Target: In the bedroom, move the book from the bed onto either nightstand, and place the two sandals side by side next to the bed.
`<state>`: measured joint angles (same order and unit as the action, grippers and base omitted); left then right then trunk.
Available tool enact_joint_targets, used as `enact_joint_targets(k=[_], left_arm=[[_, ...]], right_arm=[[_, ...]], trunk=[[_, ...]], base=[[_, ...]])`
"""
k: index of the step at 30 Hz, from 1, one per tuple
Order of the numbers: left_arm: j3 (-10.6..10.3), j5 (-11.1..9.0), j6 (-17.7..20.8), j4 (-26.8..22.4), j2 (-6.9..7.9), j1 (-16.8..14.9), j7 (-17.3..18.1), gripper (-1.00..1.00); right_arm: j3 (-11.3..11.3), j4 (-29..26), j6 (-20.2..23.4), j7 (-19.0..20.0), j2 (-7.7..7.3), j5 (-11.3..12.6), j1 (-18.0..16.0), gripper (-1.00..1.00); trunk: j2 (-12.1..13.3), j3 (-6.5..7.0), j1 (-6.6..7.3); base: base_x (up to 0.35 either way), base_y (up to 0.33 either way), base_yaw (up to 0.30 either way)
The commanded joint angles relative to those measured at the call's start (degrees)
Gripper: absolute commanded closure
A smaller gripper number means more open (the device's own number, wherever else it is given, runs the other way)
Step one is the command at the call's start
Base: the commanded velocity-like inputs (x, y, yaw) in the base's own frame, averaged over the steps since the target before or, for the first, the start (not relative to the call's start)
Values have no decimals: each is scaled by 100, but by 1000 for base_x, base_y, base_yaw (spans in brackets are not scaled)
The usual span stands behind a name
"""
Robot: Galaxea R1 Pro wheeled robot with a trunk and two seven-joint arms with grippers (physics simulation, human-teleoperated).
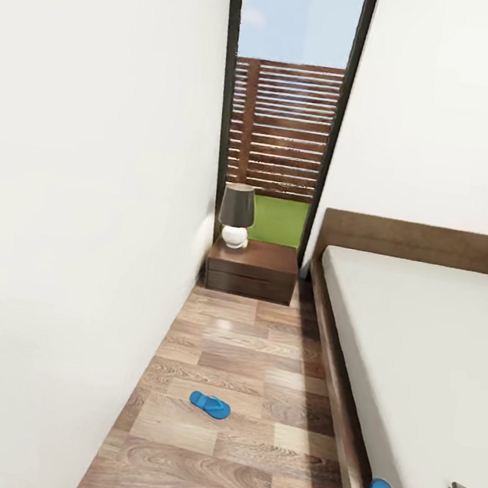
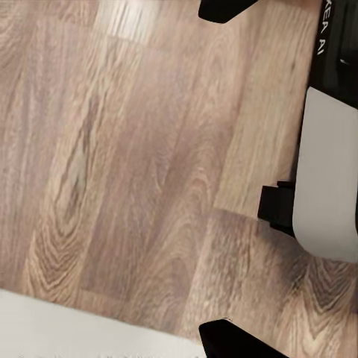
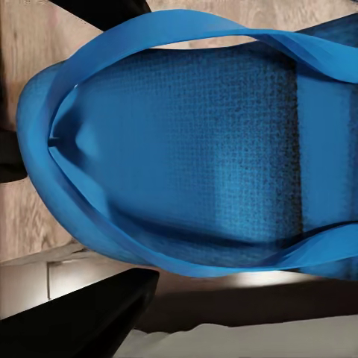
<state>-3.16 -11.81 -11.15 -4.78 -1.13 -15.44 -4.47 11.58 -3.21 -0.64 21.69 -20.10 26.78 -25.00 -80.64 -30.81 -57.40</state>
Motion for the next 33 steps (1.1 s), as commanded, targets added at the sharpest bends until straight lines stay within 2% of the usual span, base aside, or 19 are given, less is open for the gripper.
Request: enact_joint_targets(k=[1, 9, 17, 28, 31, 33], left_arm=[[-36, -40, -19, 3, -1, -3, -19, -100], [-36, -40, -19, 3, -2, -3, -19, -100], [-36, -40, -19, 3, -4, -3, -19, -100], [-41, -40, -20, 3, -8, -3, -19, -100], [-49, -40, -21, -1, -26, -3, -19, -100], [-52, -38, -20, -3, -93, -3, -19, -100]], right_arm=[[47, 5, -7, 19, -2, 56, -5, 100], [47, 5, -7, 19, -2, 56, -5, 100], [47, 5, -7, 19, -2, 56, -5, 100], [56, 11, -18, 11, 1, 46, -5, 100], [68, 13, -23, 5, 31, 35, -5, 100], [74, 13, -19, 0, 110, 28, -7, 100]], trunk=[[-3, -5, -1], [-3, -5, -1], [-3, -5, -1], [-3, -5, -1], [-3, -5, -1], [-3, -5, -1]], base=[[127, 173, -59], [57, 54, -17], [191, 1, 0], [13, 0, 0], [0, 0, 0], [0, 0, 0]])
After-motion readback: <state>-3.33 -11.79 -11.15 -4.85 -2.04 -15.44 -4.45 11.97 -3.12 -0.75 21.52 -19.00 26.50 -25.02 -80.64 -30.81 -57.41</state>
